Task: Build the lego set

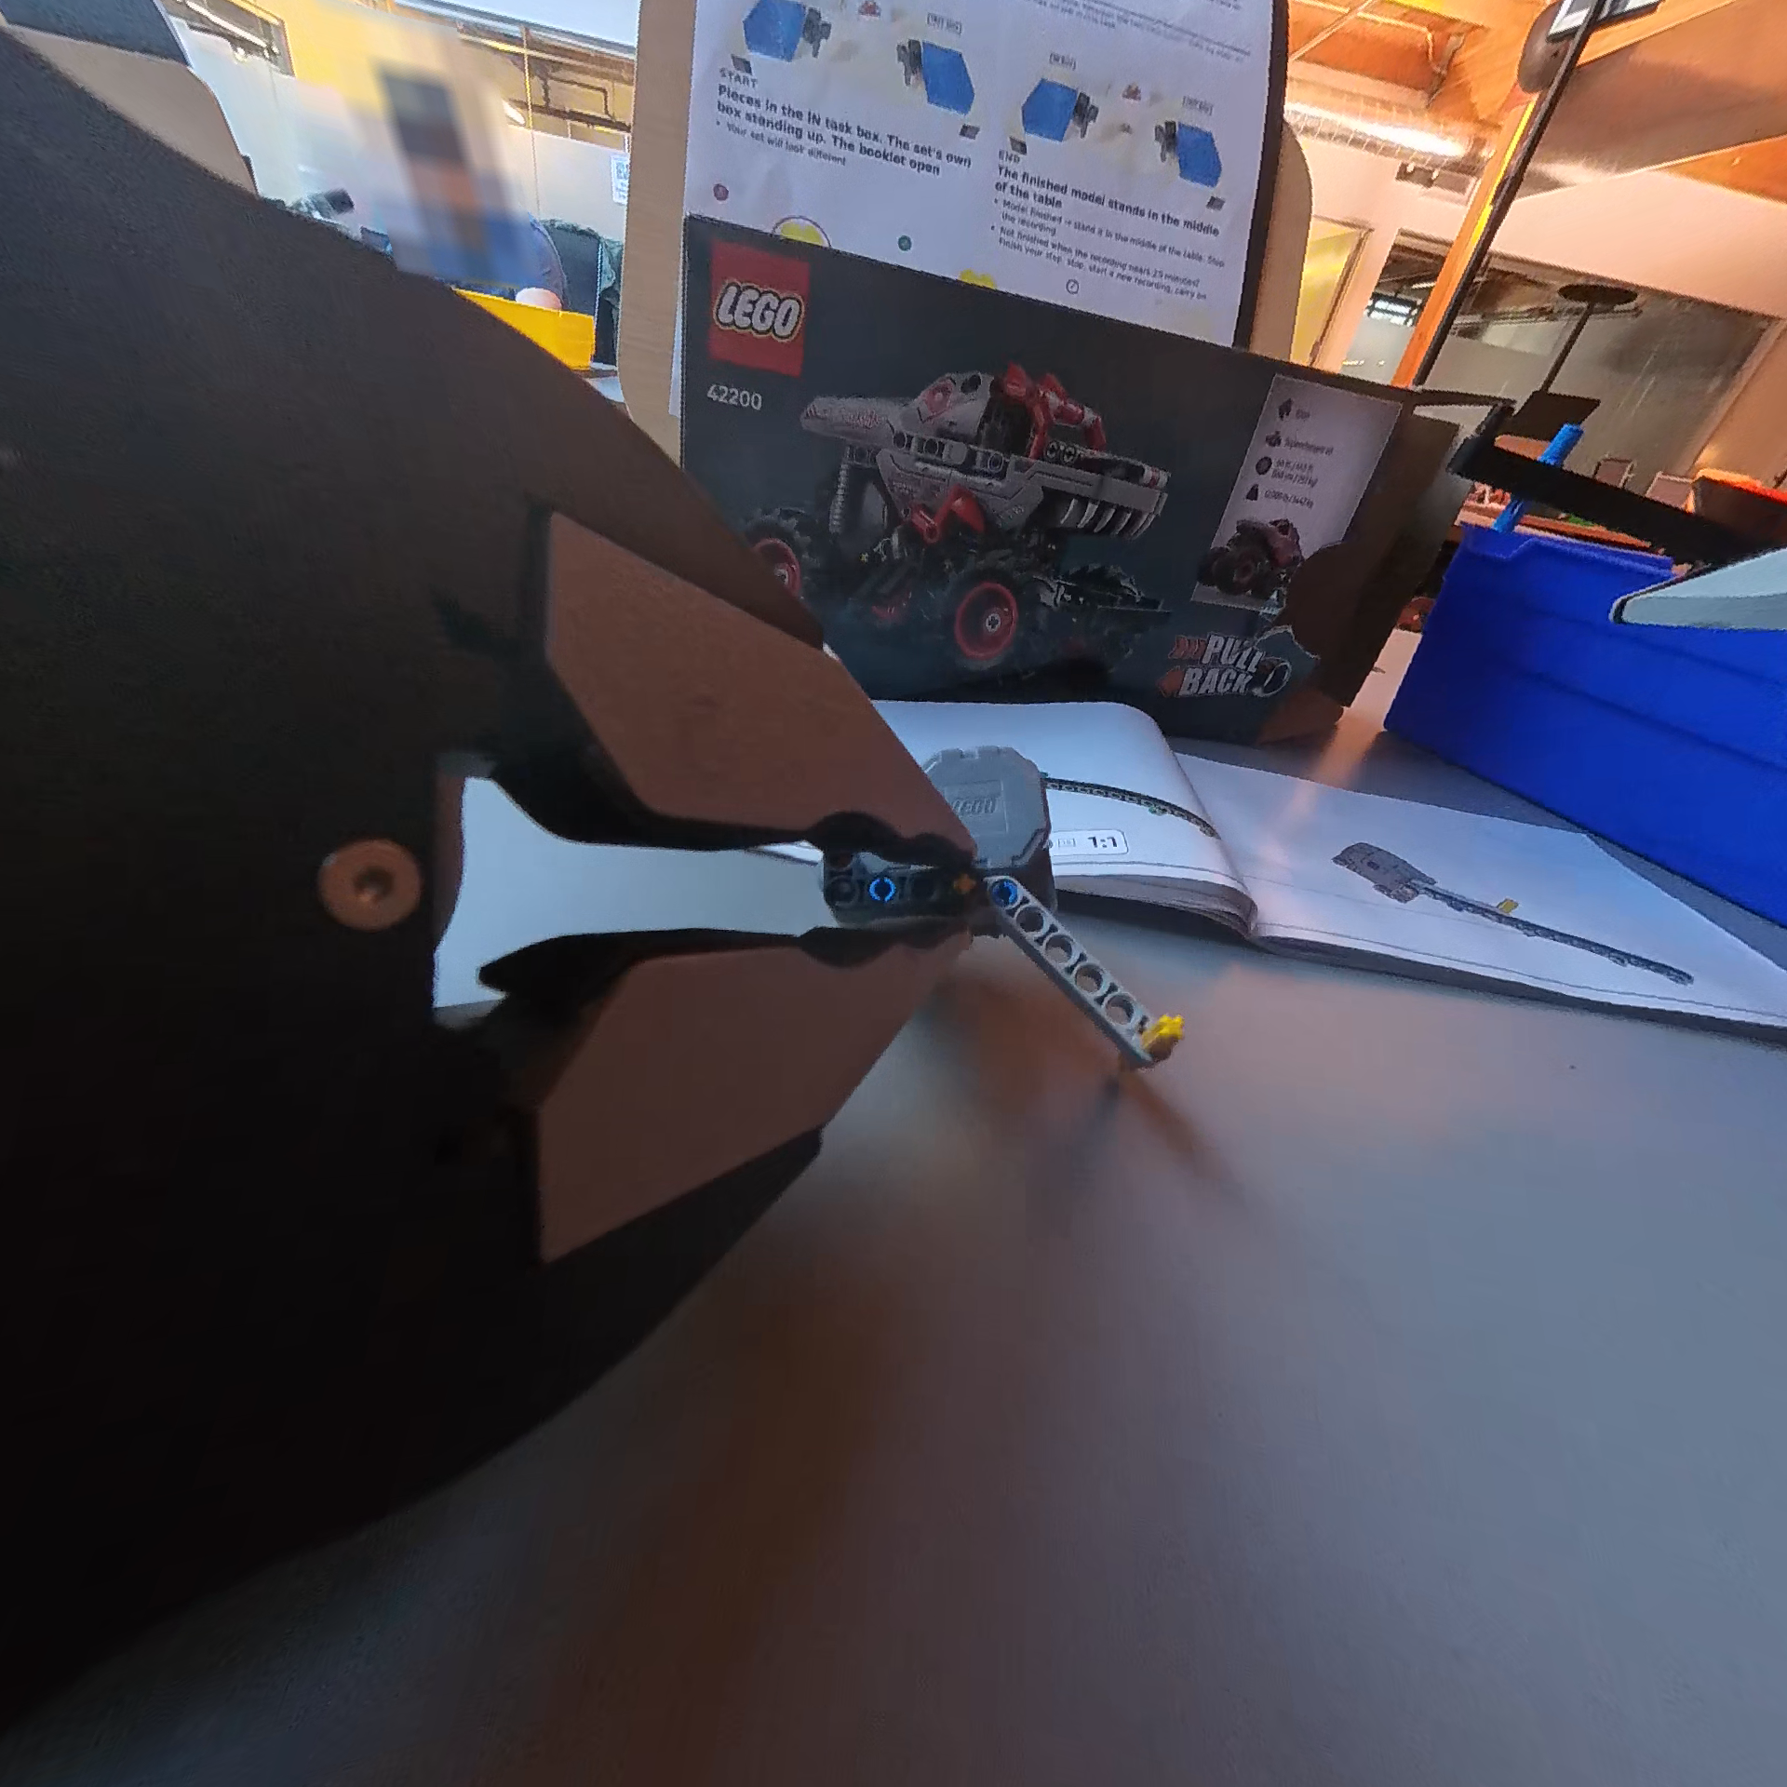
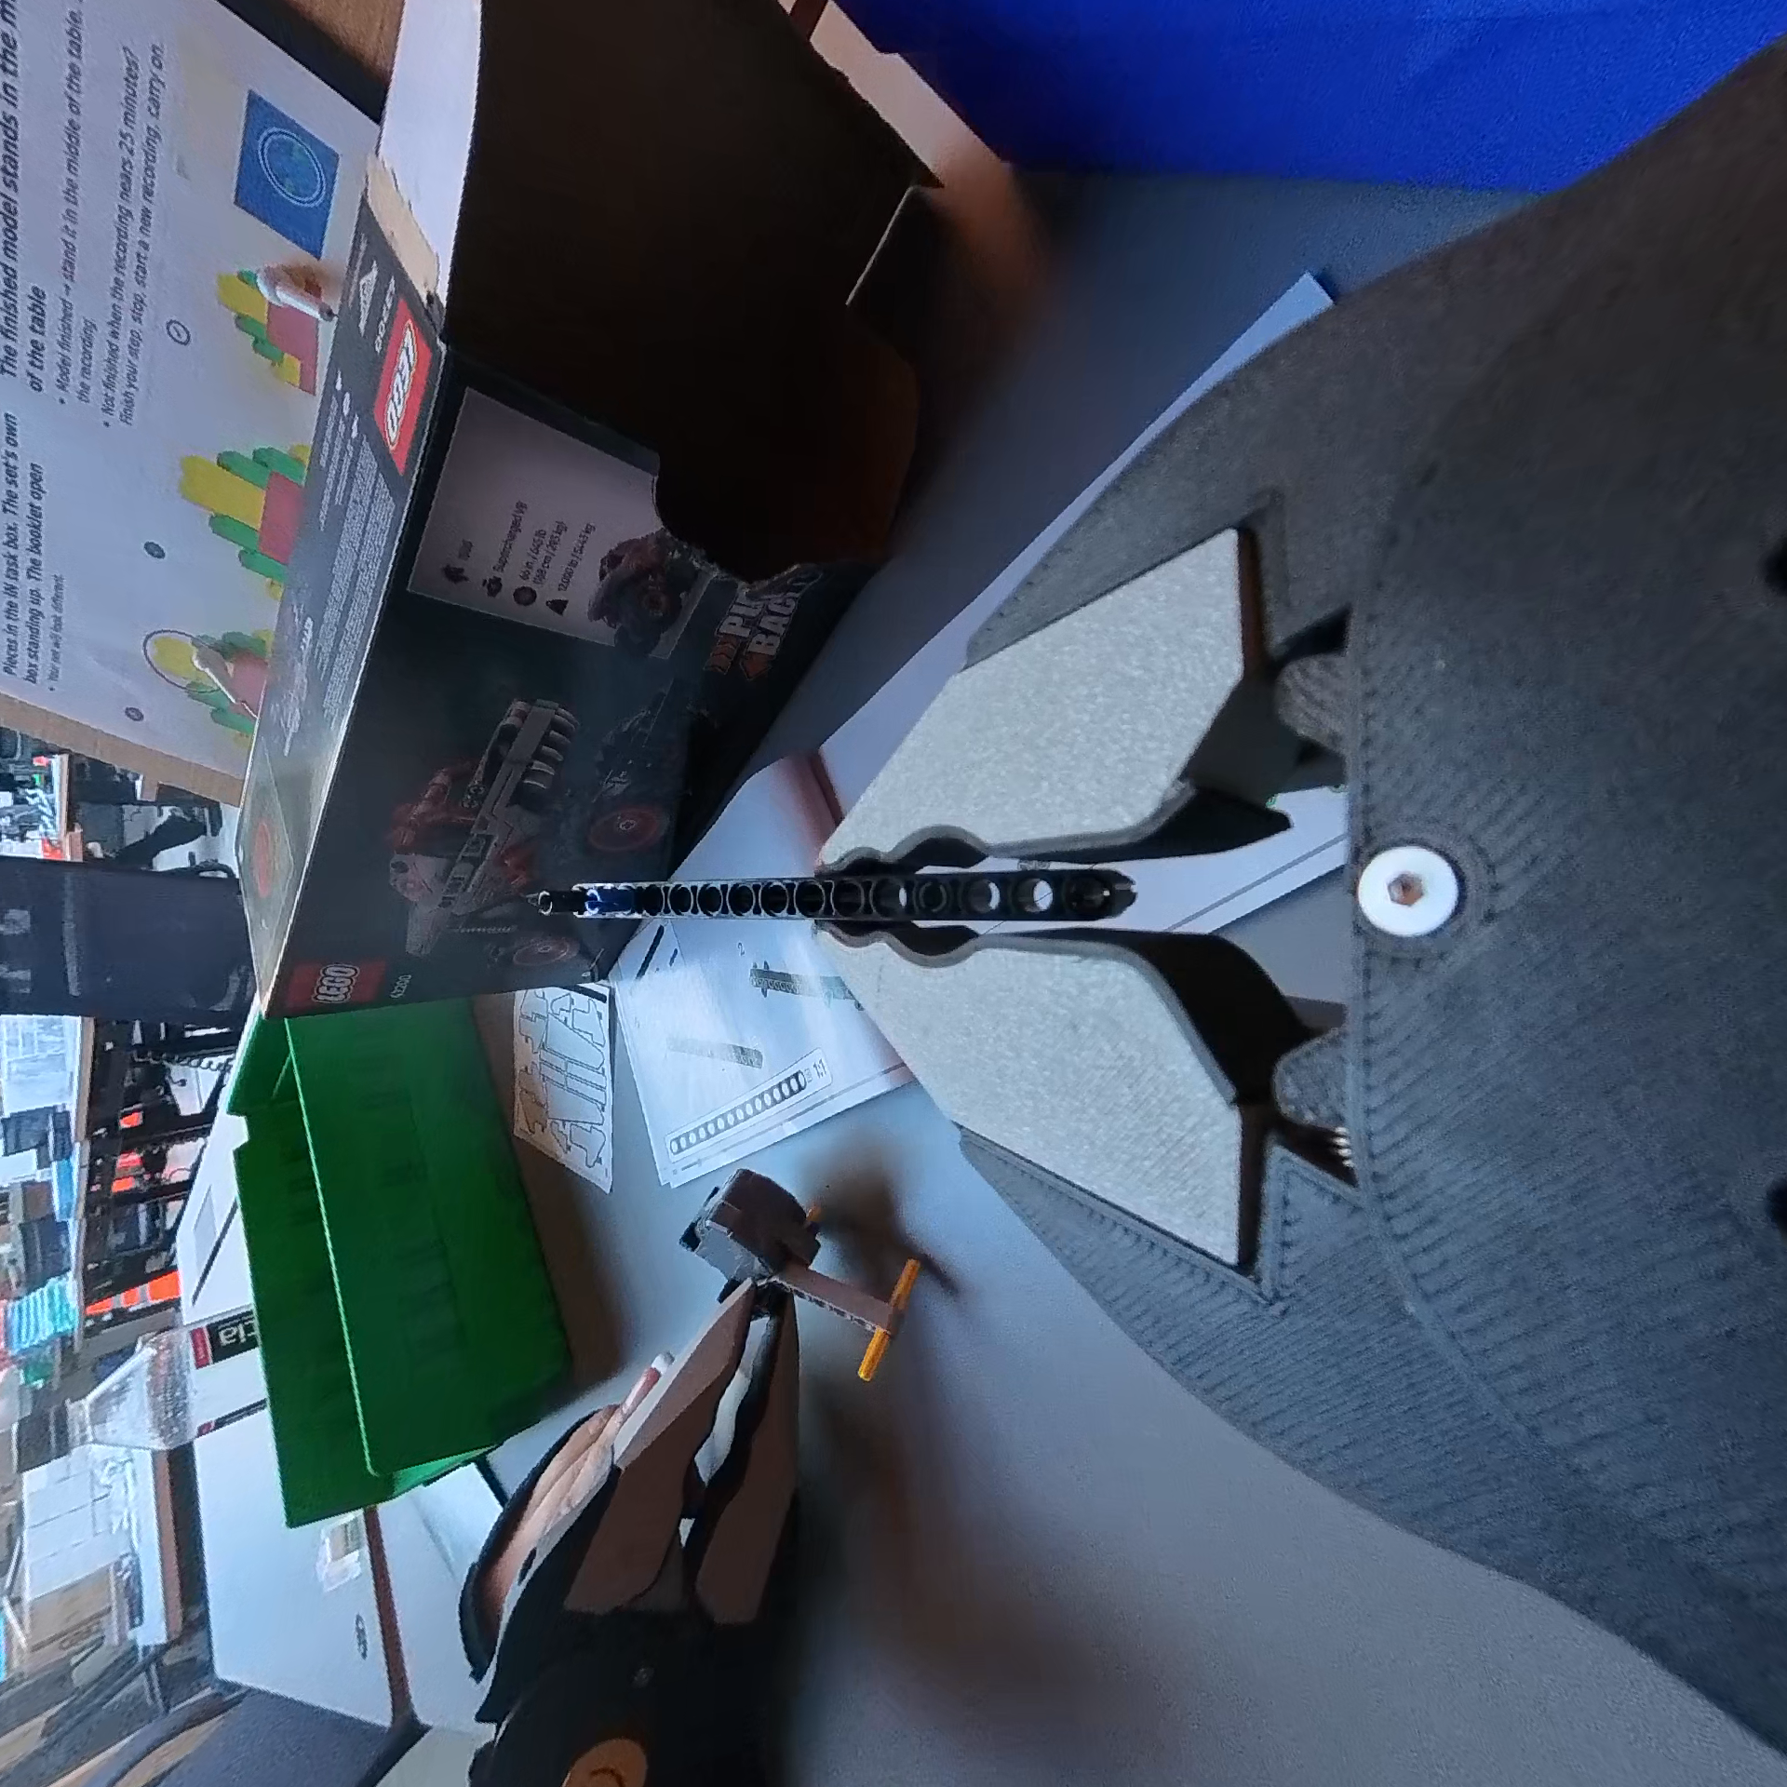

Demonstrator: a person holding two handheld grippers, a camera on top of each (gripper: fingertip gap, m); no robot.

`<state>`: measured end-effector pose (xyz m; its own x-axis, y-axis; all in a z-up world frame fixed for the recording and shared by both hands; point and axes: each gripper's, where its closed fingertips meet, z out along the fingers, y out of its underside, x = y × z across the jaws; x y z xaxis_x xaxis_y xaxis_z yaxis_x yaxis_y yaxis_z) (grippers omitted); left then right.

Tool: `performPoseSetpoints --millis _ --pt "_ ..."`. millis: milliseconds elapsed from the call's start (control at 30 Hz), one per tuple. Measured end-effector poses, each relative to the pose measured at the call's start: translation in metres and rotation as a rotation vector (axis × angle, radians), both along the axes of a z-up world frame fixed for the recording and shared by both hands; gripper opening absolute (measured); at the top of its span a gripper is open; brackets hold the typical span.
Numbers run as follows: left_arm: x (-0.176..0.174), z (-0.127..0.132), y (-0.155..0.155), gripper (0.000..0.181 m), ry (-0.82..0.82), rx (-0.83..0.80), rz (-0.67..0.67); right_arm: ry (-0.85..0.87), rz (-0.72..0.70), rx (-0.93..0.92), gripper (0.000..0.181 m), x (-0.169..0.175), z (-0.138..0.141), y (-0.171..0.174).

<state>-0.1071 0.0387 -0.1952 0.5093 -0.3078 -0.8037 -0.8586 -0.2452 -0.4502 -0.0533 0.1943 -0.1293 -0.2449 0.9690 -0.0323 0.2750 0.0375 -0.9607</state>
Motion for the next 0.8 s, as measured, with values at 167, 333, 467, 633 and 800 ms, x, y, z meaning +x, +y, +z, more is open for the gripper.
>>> performPoseSetpoints --millis 167,333,467,633,800 --pt "0.001 0.001 0.000 0.006 -0.012 0.001 0.000 -0.003 0.001 0.001 0.004 0.000 -0.001 0.000" --pt "0.001 0.000 0.000 0.007 -0.028 -0.010 0.004 -0.005 0.002 0.008 0.004 0.000 -0.001 -0.001" --pt "0.001 0.003 0.000 0.008 -0.036 0.006 0.011 -0.007 0.004 0.014 0.004 -0.001 -0.002 -0.002" --pt "-0.003 0.003 0.001 0.009 -0.044 0.002 0.036 -0.016 0.007 0.026 0.004 -0.001 -0.004 -0.003" --pt "-0.014 0.005 0.002 0.009 -0.059 0.003 0.097 -0.027 0.003 0.054 0.004 -0.002 -0.007 -0.004"
